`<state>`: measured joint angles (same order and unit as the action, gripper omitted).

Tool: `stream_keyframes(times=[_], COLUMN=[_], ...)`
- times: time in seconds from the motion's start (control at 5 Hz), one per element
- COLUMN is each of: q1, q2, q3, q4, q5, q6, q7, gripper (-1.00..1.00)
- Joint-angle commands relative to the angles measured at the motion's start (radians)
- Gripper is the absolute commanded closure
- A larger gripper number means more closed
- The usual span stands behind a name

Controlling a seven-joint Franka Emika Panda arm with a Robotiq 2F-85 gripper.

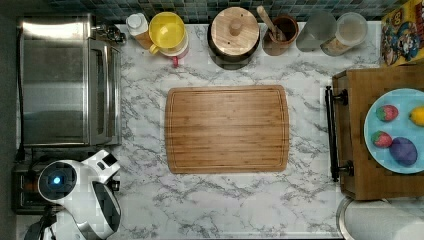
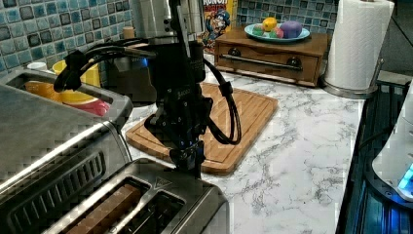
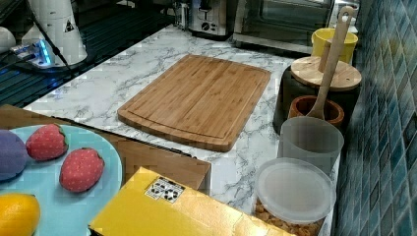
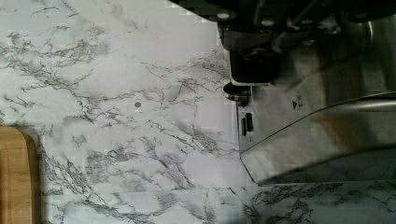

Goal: Turn on the toaster.

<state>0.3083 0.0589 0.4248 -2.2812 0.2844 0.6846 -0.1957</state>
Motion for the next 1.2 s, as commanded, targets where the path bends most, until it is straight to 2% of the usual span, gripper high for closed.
stream_keyframes(times=[0.2,0.4,0.6,0.8,1.0,1.2], q1=[-0.024,-0.039,-0.002,-0.016,0.012,0.020], q2=[0.227,0.297,0.287,0.295,0.276,0.275], q3=[-0.051,-0.085,-0.159,-0.113,-0.122,-0.130], q4=[-0.004,-0.041,-0.087,-0.128,-0.127,-0.128], q5=[-0.079,-0.064,0.012,0.037,-0.019,-0.016], q6=[0.034,0.077,0.071,0.116,0.105,0.105], q7=[-0.013,-0.023,-0.136,-0.235,-0.319,-0.321], gripper=[1.00,1.00,1.00,1.00,1.00,1.00])
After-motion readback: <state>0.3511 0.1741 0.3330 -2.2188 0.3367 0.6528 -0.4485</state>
